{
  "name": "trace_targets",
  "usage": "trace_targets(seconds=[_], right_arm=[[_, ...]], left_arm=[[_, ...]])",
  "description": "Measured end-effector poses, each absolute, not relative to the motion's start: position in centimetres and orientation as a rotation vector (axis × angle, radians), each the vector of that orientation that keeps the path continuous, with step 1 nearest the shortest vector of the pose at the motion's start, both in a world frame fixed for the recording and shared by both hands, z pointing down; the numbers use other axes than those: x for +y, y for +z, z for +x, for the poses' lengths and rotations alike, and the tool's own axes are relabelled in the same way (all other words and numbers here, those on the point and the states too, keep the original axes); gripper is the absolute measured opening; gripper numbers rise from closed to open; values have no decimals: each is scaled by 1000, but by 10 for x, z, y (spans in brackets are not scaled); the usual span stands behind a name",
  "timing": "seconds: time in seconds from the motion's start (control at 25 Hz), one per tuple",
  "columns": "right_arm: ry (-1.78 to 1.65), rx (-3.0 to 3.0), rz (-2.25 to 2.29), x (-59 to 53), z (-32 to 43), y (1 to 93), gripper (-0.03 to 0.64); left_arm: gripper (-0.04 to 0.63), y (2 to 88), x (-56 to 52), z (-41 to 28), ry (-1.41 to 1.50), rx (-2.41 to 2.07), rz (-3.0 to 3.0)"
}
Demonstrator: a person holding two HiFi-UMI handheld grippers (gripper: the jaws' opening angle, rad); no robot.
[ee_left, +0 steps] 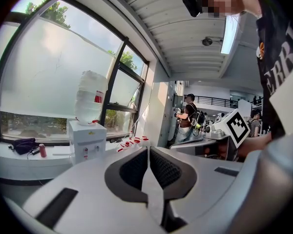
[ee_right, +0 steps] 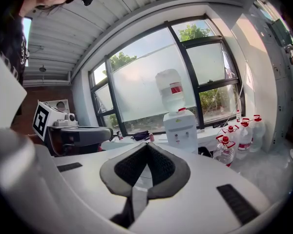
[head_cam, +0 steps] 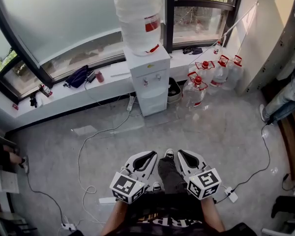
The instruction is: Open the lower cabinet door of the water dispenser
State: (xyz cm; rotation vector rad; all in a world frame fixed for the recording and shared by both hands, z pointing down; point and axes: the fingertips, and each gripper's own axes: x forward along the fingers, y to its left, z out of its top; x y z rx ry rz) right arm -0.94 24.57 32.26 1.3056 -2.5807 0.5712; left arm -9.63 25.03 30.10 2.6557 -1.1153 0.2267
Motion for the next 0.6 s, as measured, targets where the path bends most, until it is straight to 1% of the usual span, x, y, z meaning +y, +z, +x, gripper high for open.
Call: trace_targets(seconds=[0.24, 0.4, 0.6], right_arm=[[590, -2605, 1248, 160, -5, 331, 11], [610, -2603, 1286, 94, 23, 326, 11], [665, -2616, 1347, 27, 56, 329, 11]], left_arm=[[28, 307, 165, -94, 318, -1169, 2670], [28, 288, 95, -70, 305, -1148, 2694], [28, 288, 33, -43, 398, -1114, 2717]])
